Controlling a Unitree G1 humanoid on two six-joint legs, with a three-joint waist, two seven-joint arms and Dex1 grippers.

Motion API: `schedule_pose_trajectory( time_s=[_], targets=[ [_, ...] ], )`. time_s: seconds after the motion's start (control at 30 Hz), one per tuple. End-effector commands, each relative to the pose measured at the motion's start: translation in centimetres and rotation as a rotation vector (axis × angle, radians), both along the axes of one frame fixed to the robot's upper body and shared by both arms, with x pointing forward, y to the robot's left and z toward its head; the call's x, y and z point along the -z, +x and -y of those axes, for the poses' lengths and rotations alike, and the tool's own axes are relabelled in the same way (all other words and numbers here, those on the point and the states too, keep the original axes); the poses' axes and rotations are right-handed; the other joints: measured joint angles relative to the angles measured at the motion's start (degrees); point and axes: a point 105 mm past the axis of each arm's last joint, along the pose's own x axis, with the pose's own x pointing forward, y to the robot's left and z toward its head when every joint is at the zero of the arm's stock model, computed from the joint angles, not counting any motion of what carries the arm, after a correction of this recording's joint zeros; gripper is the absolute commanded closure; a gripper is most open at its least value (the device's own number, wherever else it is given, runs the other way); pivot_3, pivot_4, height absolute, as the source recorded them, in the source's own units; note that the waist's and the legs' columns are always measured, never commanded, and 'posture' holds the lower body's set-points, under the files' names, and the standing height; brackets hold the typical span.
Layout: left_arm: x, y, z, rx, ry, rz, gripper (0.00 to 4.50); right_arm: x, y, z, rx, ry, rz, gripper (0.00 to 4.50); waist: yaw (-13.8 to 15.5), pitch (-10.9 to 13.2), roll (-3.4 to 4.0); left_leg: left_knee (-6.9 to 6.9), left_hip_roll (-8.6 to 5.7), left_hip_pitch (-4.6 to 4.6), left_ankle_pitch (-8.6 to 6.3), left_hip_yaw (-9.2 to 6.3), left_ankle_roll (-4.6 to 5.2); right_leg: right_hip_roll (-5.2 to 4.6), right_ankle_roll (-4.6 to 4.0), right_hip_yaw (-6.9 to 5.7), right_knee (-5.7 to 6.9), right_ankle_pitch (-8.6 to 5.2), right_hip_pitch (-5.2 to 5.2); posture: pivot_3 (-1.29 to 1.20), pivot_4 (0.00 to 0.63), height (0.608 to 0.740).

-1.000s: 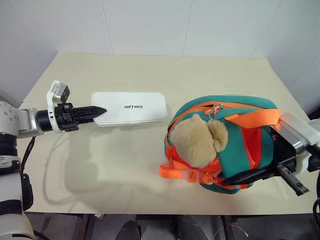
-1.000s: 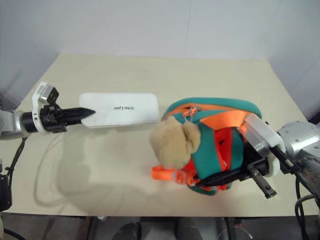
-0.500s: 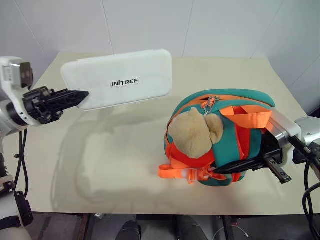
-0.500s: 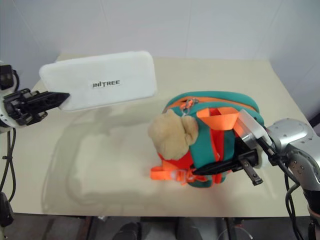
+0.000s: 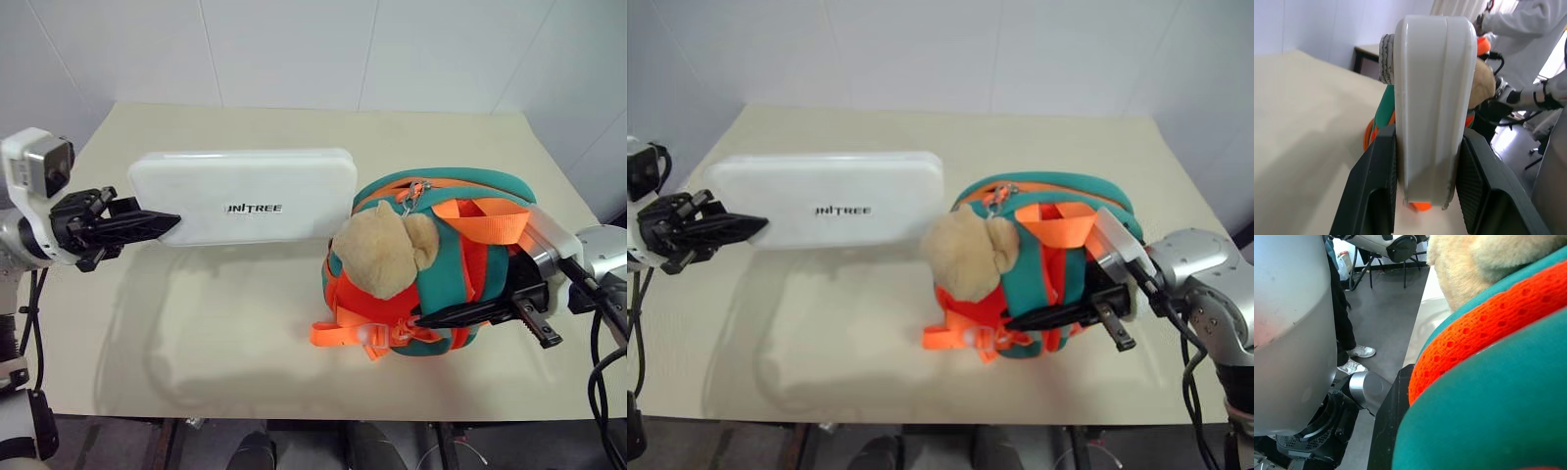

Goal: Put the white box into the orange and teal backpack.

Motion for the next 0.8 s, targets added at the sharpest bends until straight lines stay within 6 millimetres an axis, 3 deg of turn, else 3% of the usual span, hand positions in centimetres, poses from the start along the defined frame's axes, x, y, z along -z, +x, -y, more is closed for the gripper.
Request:
schedule_pose_trajectory(
  time_s=[0.03,0.17,0.4,0.8],
  targets=[
    [-0.9,0.4,0.0,-0.006,0.016,0.065,3.22,-0.6,-0.6,-0.2,-0.033,0.007,0.045,3.98,0.0,0.0,0.0,0.01,0.0,0.0,0.0,0.0,0.0,-0.01,0.0,0.0,0.01,0.0,0.01,0.0,0.15,0.74],
    [-0.9,1.4,-0.1,-0.009,0.024,0.067,3.22,-0.4,-0.8,-0.1,-0.02,0.01,0.041,3.98,0.0,0.0,0.0,0.0,0.0,0.0,-0.01,0.0,0.02,0.0,0.0,0.0,0.0,0.0,0.0,0.0,0.15,0.74],
    [-0.4,1.3,1.9,0.115,0.035,0.04,3.22,-0.3,-0.9,-0.3,-0.005,0.022,0.043,3.98,0.0,0.0,0.0,0.04,0.01,0.0,-0.05,0.04,0.09,0.0,0.0,0.0,0.02,0.0,0.0,0.0,0.15,0.74],
    [-0.2,-0.1,3.6,0.243,0.089,0.061,3.22,0.1,-0.6,-0.3,0.013,0.022,0.046,3.98,0.0,0.0,0.0,0.04,0.01,0.0,-0.05,0.04,0.09,0.0,0.01,0.0,0.02,0.0,0.01,0.0,0.15,0.74]
  ],
)
